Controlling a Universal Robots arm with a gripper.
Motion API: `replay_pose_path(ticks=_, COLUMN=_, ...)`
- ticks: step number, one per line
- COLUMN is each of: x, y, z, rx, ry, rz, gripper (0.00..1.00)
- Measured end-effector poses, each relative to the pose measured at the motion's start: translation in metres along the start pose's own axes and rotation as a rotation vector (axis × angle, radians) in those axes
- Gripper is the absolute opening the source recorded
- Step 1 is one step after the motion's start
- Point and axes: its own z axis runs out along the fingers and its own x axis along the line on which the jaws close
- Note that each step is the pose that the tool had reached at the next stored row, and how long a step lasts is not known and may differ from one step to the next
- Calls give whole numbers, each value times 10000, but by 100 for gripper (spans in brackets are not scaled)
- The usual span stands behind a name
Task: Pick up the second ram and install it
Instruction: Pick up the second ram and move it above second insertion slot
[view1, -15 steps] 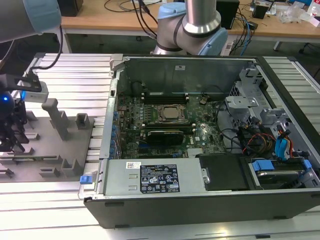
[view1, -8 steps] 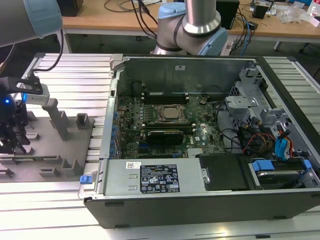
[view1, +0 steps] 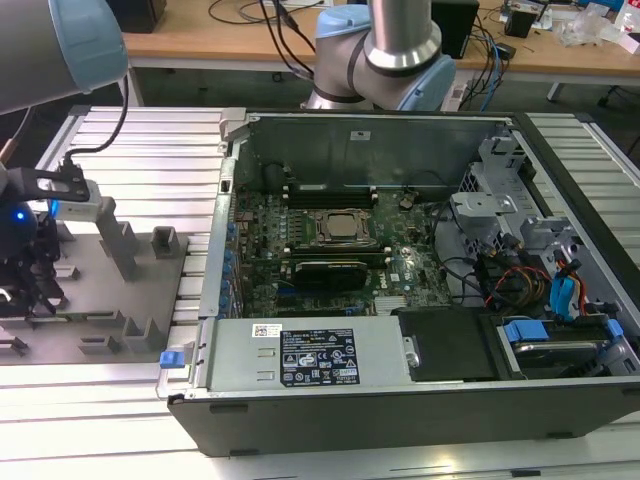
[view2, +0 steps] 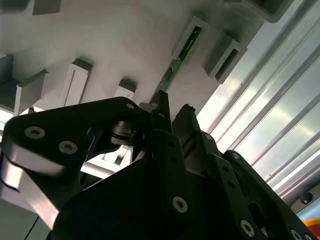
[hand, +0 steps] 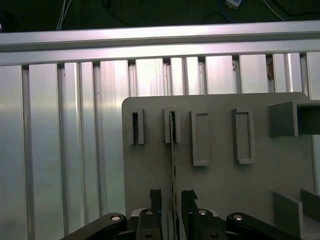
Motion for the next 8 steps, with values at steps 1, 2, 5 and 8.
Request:
replay_pose_path(ticks=1, x=1, y=2, z=32, rx=-2, ry=-8, rz=-14, gripper=30)
replay_pose_path(ticks=2, x=1, y=7, z=53, rx=-3, ry=-35, rz=-28, gripper=30)
replay_pose_path(ticks=5, x=2, y=25, z=115, rx=-9, ry=-148, rz=-160, gripper=30)
replay_pose_path(ticks=8, x=4, y=34, z=173, rx=-14, ry=-201, rz=-252, gripper=30)
